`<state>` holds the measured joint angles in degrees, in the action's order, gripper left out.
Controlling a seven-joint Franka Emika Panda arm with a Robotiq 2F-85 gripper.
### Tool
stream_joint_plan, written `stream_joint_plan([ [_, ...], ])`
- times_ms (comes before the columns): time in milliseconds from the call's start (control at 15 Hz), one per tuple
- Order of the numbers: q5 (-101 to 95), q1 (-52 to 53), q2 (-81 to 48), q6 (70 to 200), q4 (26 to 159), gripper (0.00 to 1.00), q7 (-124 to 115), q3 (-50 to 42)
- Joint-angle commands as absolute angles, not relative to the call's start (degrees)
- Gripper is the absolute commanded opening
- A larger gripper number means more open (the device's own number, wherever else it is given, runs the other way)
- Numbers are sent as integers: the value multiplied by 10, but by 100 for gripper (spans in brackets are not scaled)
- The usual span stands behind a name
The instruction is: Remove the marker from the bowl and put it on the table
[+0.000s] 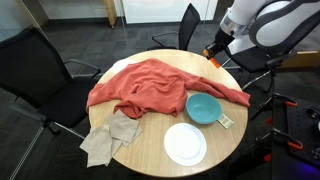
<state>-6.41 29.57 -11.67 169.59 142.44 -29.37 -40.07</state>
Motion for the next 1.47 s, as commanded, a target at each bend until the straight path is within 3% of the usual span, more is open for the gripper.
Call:
stream_joint_plan([
  [0,-65,262,-89,1656,1403,5,-241,-412],
  [267,-29,200,-104,1634,1369,5,-145,-391],
  [333,-53,125,-105,1626,1359,5,-135,-329],
  [733,-31,-44,-174,1643,1304,5,-26,-187],
  [1400,-38,-125,-335,1683,1193,5,28,-116],
])
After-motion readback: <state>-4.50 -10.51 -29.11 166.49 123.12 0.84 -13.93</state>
